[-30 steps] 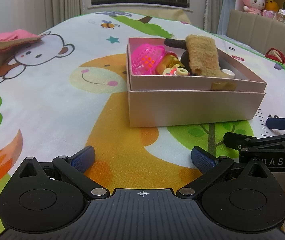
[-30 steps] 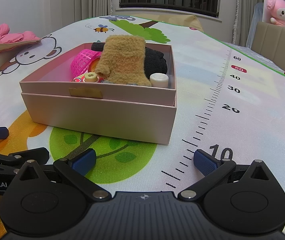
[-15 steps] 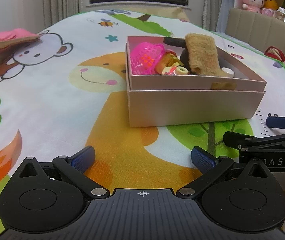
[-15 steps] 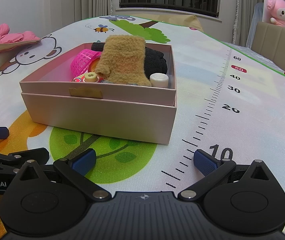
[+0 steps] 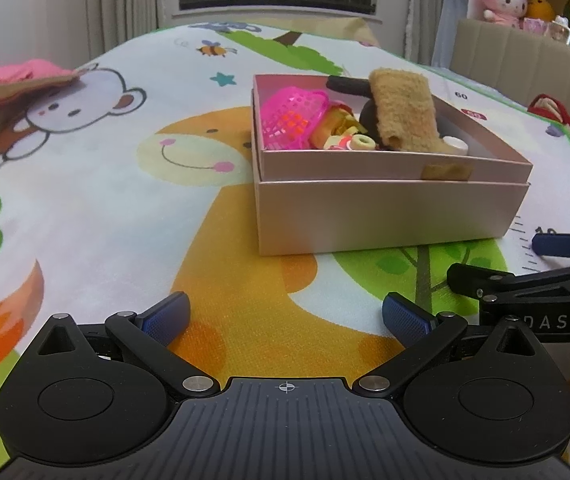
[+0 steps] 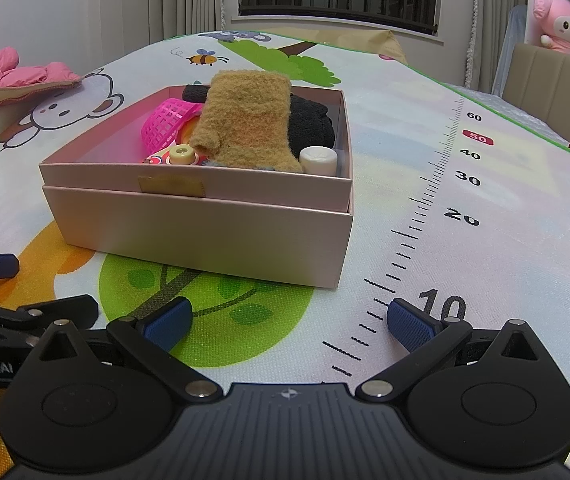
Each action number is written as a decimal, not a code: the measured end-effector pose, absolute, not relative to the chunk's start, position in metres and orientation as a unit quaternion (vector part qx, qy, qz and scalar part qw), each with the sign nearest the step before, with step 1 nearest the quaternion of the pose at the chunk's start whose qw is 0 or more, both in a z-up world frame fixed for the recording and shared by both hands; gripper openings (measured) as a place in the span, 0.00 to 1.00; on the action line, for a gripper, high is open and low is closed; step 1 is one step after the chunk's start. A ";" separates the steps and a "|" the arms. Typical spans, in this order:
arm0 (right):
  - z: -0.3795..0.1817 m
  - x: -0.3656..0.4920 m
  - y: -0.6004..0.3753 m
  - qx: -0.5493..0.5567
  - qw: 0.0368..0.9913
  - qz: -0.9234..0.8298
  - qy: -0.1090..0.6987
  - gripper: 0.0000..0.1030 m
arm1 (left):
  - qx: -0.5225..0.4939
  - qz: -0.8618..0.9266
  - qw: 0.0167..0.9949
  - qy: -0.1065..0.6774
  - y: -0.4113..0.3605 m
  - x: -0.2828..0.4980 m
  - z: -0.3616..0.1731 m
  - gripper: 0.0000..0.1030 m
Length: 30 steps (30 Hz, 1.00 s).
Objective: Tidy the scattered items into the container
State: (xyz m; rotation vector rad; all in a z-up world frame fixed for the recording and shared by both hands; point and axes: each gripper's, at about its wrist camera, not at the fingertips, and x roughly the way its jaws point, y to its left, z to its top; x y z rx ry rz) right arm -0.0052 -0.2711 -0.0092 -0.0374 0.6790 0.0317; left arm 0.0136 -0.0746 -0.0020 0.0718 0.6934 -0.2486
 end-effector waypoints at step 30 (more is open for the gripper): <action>-0.009 -0.006 -0.271 -0.017 0.943 0.016 0.333 1.00 | 0.026 -0.124 0.932 0.339 -0.074 0.014 -0.002 1.00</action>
